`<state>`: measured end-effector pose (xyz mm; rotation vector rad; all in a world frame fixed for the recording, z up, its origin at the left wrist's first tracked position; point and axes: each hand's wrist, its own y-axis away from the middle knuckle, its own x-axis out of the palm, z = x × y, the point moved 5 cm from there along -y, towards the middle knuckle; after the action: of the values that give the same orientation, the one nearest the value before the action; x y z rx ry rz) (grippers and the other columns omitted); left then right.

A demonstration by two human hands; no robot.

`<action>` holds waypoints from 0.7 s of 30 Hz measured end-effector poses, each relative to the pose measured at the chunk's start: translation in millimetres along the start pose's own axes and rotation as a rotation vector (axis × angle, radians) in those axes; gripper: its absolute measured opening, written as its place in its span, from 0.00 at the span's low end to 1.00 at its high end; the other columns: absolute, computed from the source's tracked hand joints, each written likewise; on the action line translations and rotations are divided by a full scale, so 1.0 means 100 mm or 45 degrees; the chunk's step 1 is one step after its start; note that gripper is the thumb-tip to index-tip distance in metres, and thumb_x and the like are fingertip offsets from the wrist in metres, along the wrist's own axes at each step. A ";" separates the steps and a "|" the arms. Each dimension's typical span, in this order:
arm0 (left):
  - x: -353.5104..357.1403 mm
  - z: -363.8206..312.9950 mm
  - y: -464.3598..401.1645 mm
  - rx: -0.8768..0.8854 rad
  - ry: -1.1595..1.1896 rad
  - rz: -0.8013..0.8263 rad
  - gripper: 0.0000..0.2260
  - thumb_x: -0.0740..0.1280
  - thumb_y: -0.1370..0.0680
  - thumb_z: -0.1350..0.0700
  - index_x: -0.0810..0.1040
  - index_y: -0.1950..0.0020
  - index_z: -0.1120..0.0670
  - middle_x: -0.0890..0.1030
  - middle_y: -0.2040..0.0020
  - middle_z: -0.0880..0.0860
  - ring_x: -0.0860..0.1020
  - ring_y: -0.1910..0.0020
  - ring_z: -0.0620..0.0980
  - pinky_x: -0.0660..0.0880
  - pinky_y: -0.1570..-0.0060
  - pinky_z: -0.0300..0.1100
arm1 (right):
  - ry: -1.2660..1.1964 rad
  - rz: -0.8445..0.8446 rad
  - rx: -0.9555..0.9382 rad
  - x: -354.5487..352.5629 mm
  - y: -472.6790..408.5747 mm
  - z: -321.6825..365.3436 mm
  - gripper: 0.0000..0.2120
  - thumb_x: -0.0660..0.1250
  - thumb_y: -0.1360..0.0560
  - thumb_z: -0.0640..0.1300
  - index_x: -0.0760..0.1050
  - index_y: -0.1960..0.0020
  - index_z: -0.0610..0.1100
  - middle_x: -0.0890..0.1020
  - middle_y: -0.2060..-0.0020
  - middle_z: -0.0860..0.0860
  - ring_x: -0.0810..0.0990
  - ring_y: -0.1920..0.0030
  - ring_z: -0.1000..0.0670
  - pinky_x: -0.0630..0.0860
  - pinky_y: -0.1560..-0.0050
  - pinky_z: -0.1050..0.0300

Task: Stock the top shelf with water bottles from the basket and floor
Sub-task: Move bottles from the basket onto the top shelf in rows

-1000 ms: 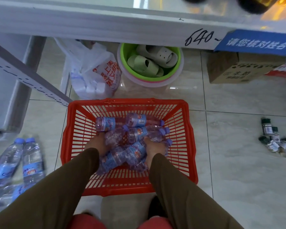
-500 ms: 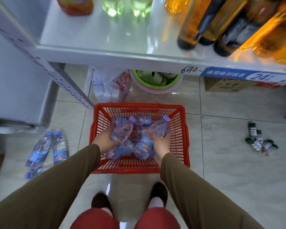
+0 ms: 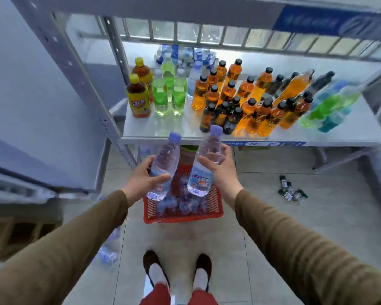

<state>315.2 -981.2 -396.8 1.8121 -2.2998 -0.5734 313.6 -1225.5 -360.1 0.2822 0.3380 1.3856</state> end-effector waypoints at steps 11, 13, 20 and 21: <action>-0.04 -2.22 1.08 0.454 0.062 -0.162 0.25 0.78 0.30 0.57 0.74 0.36 0.55 0.85 0.43 0.54 0.84 0.48 0.50 0.80 0.59 0.39 | -0.057 0.181 -0.502 -0.42 0.69 2.34 0.35 0.79 0.27 0.46 0.65 0.27 0.45 0.83 0.39 0.42 0.85 0.42 0.43 0.80 0.37 0.41; -0.03 -2.43 1.19 0.515 0.051 -0.191 0.26 0.78 0.30 0.56 0.73 0.35 0.55 0.84 0.42 0.54 0.84 0.46 0.52 0.81 0.56 0.42 | -0.090 0.216 -0.576 -0.43 0.75 2.68 0.33 0.79 0.28 0.44 0.66 0.28 0.43 0.84 0.41 0.41 0.85 0.45 0.45 0.80 0.38 0.44; -0.20 -3.12 1.23 0.639 0.053 -0.293 0.33 0.80 0.34 0.49 0.72 0.34 0.57 0.84 0.41 0.56 0.84 0.44 0.57 0.82 0.49 0.54 | -0.099 0.321 -0.747 -0.24 0.70 3.63 0.28 0.77 0.26 0.38 0.69 0.30 0.43 0.82 0.40 0.36 0.84 0.44 0.42 0.82 0.43 0.50; -0.25 -3.22 1.20 0.659 0.046 -0.311 0.32 0.81 0.33 0.51 0.72 0.34 0.57 0.84 0.41 0.56 0.84 0.44 0.56 0.83 0.50 0.50 | -0.096 0.331 -0.764 -0.20 0.66 3.76 0.27 0.76 0.26 0.37 0.69 0.31 0.43 0.82 0.41 0.37 0.84 0.45 0.44 0.82 0.43 0.50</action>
<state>327.1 -998.3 -53.3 2.3217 -2.3700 0.0454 398.7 -1233.1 12.1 -0.1232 -0.1905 1.6580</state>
